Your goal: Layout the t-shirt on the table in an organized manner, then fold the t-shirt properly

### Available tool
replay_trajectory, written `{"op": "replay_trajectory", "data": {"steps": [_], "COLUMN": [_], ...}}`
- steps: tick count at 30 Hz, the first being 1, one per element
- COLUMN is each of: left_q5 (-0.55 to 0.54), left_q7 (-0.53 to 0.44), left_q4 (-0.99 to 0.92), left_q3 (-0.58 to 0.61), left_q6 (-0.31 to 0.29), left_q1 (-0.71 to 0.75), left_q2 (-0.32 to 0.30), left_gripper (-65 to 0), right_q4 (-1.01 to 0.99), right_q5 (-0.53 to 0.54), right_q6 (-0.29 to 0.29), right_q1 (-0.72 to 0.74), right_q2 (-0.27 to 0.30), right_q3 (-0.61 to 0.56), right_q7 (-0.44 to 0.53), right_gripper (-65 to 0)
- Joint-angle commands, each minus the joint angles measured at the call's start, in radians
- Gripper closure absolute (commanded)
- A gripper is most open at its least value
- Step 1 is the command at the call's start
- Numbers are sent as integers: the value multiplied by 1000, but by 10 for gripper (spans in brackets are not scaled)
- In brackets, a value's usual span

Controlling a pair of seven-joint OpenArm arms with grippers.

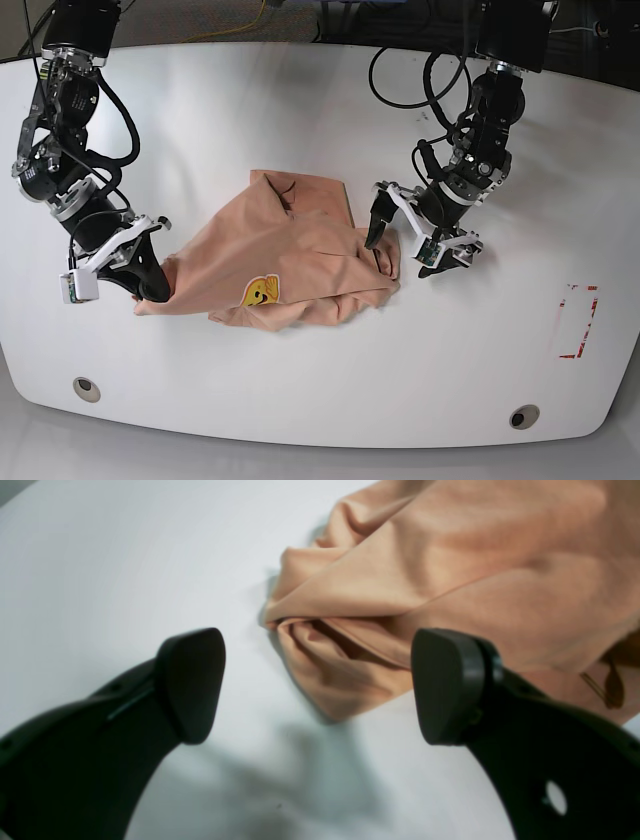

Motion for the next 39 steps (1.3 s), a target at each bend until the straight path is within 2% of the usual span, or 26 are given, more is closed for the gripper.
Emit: {"op": "replay_trajectory", "data": {"steps": [1, 12, 20, 28, 39], "left_q5": [-9, 180, 185, 188, 182], "left_q7": [-28, -11, 78, 82, 76], "left_q4": [-6, -56, -56, -76, -164], "left_q3": [-5, 59, 56, -39, -33], "left_q6": [0, 1, 3, 4, 0], "left_q1": [-33, -62, -61, -45, -68], "left_q2": [20, 49, 43, 46, 49], "left_gripper": [-562, -562, -560, -560, -560], "right_q4": [13, 10, 8, -8, -8], "right_q5": [13, 10, 10, 10, 10], "right_q6": [6, 6, 6, 6, 6], "right_q1": [24, 25, 25, 24, 7], "right_q2": [15, 15, 16, 15, 13], "right_q3": [-10, -24, -24, -24, -21], "right_q7": [34, 34, 34, 32, 32], "right_gripper": [0, 0, 0, 0, 0]}}
